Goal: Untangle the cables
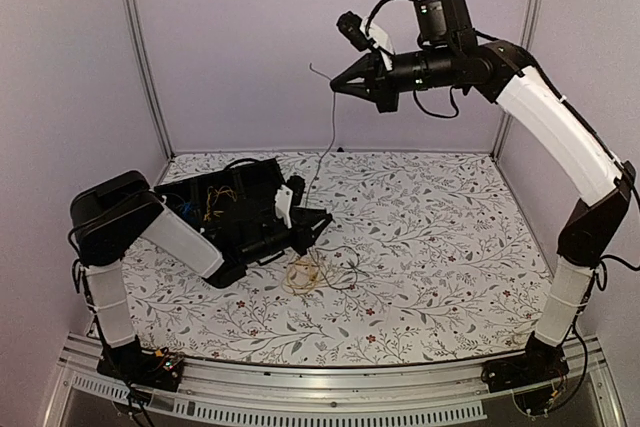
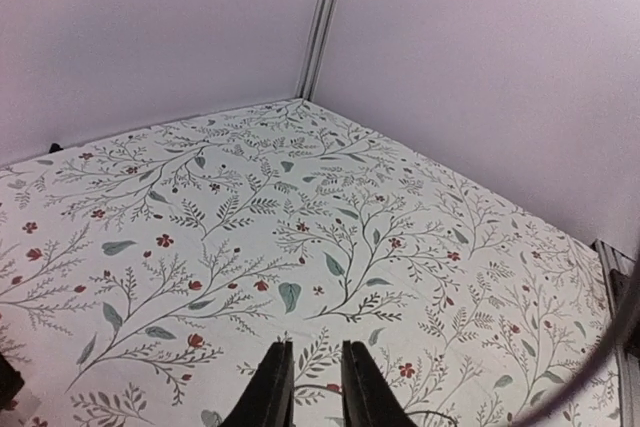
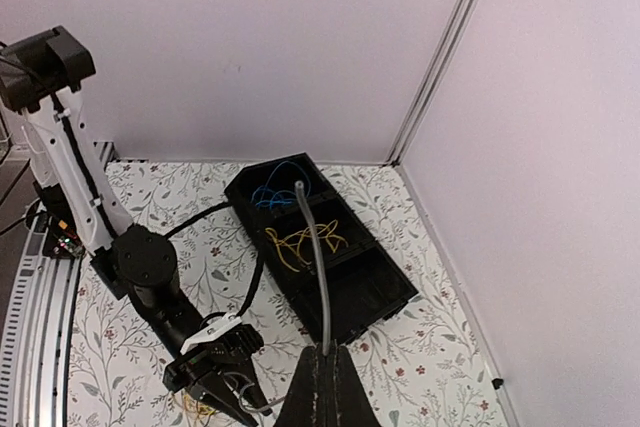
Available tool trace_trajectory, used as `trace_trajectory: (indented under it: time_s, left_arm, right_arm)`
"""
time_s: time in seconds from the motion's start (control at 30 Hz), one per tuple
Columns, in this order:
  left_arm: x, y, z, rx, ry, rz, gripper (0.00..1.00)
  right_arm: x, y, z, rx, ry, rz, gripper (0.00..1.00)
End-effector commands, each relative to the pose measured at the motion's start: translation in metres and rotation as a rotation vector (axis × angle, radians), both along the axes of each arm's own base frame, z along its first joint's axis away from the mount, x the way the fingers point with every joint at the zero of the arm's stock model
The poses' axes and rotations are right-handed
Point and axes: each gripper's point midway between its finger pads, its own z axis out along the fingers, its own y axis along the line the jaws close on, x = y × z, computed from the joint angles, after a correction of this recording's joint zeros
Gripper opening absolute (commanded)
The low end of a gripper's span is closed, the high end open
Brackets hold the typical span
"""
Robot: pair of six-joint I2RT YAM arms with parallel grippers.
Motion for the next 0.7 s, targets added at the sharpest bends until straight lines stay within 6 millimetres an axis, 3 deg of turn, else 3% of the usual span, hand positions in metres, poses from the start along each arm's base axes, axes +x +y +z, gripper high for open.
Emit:
trace_trajectory:
  time_s: [0.0, 0.1, 0.27, 0.37, 0.5, 0.57, 0.67]
  left_arm:
    - [0.008, -0.014, -0.015, -0.086, 0.101, 0.000, 0.13]
    - [0.008, -0.022, -0.038, -0.071, 0.167, -0.025, 0.08]
    - [0.008, -0.020, -0.069, -0.046, 0.262, 0.001, 0.04]
    - [0.004, -0.016, -0.078, -0.035, 0.293, 0.007, 0.07]
    - [0.001, -0.014, -0.095, 0.017, 0.344, 0.019, 0.15]
    - [-0.003, -0.012, -0.098, 0.013, 0.364, 0.012, 0.17]
    - [-0.013, -0.008, -0.083, -0.024, 0.346, -0.005, 0.25]
  right_arm:
    - [-0.022, -0.063, 0.132, 0.197, -0.283, -0.126, 0.00]
    - [-0.028, -0.091, 0.159, 0.233, -0.337, -0.173, 0.00]
    - [-0.022, -0.140, 0.179, 0.268, -0.361, -0.264, 0.00]
    - [-0.019, -0.151, 0.178, 0.265, -0.361, -0.294, 0.00]
    - [-0.028, -0.168, 0.197, 0.303, -0.398, -0.326, 0.00]
    - [-0.025, -0.170, 0.196, 0.298, -0.405, -0.346, 0.00]
    - [-0.013, -0.164, 0.167, 0.252, -0.364, -0.343, 0.00]
